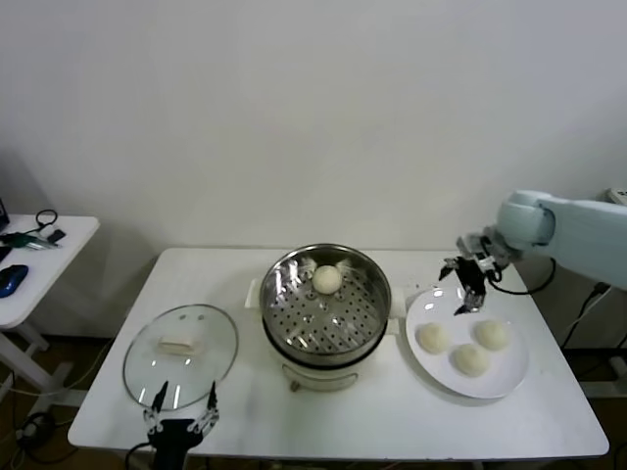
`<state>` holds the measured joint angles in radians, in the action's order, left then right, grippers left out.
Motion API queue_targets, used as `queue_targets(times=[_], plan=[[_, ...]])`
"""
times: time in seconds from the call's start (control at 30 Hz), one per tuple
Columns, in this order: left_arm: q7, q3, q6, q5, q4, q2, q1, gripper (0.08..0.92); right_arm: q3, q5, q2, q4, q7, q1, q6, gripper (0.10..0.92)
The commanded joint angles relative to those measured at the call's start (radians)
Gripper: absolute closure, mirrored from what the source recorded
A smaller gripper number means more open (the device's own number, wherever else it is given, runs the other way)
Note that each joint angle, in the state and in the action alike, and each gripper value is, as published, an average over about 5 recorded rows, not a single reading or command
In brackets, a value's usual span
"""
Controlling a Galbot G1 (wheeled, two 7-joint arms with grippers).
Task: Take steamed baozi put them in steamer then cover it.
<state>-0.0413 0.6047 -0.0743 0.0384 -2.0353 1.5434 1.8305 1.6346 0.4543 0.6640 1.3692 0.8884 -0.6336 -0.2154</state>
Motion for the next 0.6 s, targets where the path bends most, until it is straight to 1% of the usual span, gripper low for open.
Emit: queue_targets(times=[0.03, 0.33, 0.6], plan=[[-0.001, 0.002, -0.003, 0.003, -0.002, 0.005, 0.004, 0.177, -0.151, -0.021, -0.029, -0.031, -0.039, 0.245, -0.130, 0.203], [-0.010, 0.011, -0.015, 0.008, 0.002, 0.008, 0.014, 0.177, -0.198, -0.067, 0.019, -0.081, -0.057, 0.315, -0.137, 0.203], [-0.012, 0.008, -0.024, 0.015, 0.004, 0.007, 0.019, 0.177, -0.235, -0.074, 0.053, -0.103, -0.102, 0.356, -0.161, 0.203]])
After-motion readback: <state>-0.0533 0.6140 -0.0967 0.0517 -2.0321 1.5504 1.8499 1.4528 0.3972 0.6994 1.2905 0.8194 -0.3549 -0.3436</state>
